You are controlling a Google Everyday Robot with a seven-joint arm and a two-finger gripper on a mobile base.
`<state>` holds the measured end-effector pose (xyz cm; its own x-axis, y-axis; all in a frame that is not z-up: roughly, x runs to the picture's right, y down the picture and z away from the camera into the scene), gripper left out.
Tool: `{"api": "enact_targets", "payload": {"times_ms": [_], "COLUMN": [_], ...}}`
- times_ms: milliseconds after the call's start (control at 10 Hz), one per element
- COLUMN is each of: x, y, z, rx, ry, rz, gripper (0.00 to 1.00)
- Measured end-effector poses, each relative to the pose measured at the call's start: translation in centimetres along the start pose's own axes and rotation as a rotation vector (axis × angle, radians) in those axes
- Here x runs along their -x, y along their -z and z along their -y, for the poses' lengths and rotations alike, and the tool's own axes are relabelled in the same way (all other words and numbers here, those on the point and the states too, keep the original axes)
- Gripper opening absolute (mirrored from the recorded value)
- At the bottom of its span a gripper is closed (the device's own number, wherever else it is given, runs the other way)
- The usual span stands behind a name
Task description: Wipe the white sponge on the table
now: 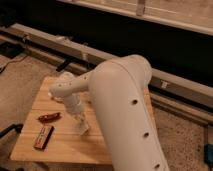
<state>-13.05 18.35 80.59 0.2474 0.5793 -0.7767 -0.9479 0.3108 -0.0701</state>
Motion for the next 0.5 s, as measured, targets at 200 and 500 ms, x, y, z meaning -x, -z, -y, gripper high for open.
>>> {"api": "enact_targets", "payload": {"times_ms": [200,500], "x": [0.01,-0.01], "y": [0.01,0.01], "z": [-0.01,-0.03], "rx": [0.000,0.000], "ry": [0.001,0.002], "rz": [0.000,0.000], "gripper": [0.28,0.28]}}
